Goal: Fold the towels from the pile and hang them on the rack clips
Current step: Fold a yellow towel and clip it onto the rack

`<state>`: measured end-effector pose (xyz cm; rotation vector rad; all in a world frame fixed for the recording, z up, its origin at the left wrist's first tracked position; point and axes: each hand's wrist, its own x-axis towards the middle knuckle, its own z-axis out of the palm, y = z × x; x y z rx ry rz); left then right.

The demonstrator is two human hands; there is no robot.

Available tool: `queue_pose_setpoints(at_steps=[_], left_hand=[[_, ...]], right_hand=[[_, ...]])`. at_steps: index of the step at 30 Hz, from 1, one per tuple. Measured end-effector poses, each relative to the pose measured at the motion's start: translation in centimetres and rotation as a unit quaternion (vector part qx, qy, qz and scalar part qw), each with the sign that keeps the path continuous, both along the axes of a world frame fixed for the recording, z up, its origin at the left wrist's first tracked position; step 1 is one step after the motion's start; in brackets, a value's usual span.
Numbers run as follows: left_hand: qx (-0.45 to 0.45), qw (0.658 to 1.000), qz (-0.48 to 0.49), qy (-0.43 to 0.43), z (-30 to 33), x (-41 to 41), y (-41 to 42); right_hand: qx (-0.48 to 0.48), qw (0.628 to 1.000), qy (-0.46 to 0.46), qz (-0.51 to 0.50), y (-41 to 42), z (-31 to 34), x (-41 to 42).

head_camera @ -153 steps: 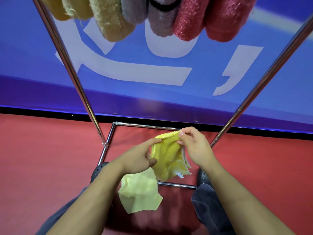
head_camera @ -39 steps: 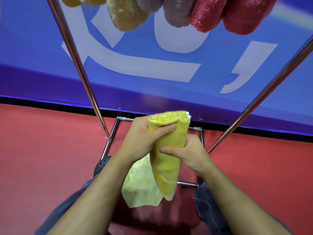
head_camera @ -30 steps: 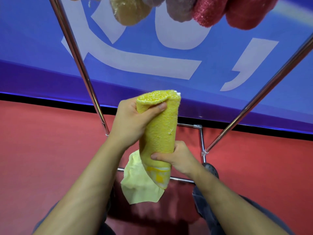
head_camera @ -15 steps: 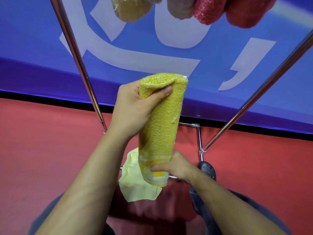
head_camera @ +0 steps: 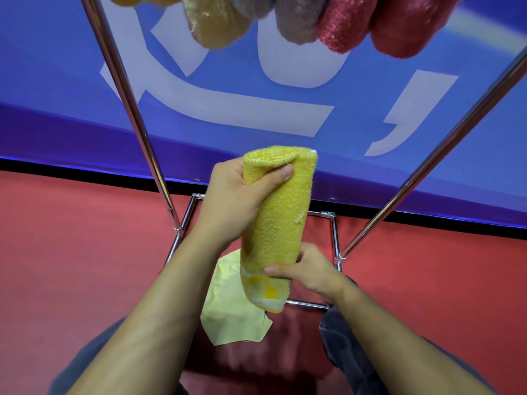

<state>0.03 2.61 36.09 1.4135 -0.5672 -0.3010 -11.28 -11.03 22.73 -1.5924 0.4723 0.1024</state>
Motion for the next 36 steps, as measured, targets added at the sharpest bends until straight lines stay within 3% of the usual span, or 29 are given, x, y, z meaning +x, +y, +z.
queue_pose_setpoints(at_steps=[4, 9, 13, 18, 23, 31, 34, 36], left_hand=[[0.015, 1.000, -0.024, -0.001, -0.6, -0.7, -0.6], [0.018, 0.999, 0.034, 0.032, -2.0, 0.5, -0.2], [0.000, 0.983, 0.104, 0.151, -4.6, 2.6, 0.9], [-0.026, 0.939, 0.106, 0.326, -7.1, 4.4, 1.3], [0.022, 0.907, 0.107, 0.406, -10.2, 5.2, 1.3], [0.127, 0.903, 0.082, 0.403, -13.3, 4.8, 0.8], [0.260, 0.928, 0.034, 0.264, -13.4, 3.5, 0.2], [0.243, 0.952, 0.031, 0.182, -12.3, 2.7, -0.2]], right_hand=[[0.000, 0.998, -0.055, -0.028, -0.2, 1.7, 0.4], [-0.013, 0.999, -0.022, 0.033, -0.2, 2.1, 0.1], [-0.019, 0.997, -0.001, 0.070, -0.5, 3.0, -0.2], [-0.030, 0.994, -0.034, 0.102, -0.3, 4.9, -0.5], [-0.054, 0.987, -0.083, 0.123, -0.1, 6.0, -0.7], [-0.025, 0.986, -0.132, 0.094, -0.8, 6.4, -1.0], [0.019, 0.987, -0.150, 0.060, -1.1, 6.7, -1.2], [0.075, 0.984, -0.156, 0.044, -1.5, 7.0, -1.3]])
